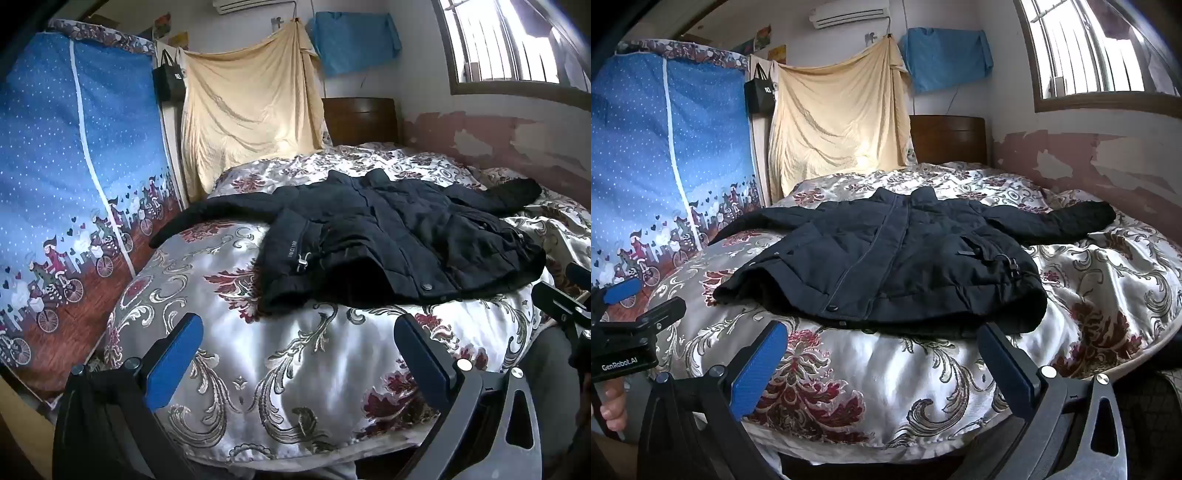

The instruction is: Fold large clothes

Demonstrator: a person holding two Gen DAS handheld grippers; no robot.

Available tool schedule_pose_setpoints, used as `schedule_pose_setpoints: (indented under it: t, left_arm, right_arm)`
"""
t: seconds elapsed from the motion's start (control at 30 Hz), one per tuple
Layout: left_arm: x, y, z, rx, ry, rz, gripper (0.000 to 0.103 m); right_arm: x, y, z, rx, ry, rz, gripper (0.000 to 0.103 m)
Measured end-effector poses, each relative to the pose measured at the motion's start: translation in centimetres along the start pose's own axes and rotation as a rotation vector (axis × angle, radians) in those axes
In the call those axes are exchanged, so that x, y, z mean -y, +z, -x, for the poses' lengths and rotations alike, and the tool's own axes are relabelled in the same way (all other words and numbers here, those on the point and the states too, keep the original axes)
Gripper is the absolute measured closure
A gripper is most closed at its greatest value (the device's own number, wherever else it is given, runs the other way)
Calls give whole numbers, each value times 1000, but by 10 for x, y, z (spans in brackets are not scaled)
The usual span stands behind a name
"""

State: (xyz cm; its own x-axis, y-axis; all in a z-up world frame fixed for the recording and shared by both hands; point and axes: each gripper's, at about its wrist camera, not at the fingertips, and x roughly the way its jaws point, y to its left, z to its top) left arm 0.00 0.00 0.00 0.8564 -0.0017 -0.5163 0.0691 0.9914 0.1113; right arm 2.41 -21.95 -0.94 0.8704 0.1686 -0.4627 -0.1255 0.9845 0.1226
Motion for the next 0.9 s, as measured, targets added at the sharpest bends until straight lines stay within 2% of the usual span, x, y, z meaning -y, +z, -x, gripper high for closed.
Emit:
schedule_pose_setpoints:
  t: [0.9]
  left_arm:
    - [0,0,1,-3,0,2,1]
  right_arm:
    - [1,0,0,3,-6,4,0]
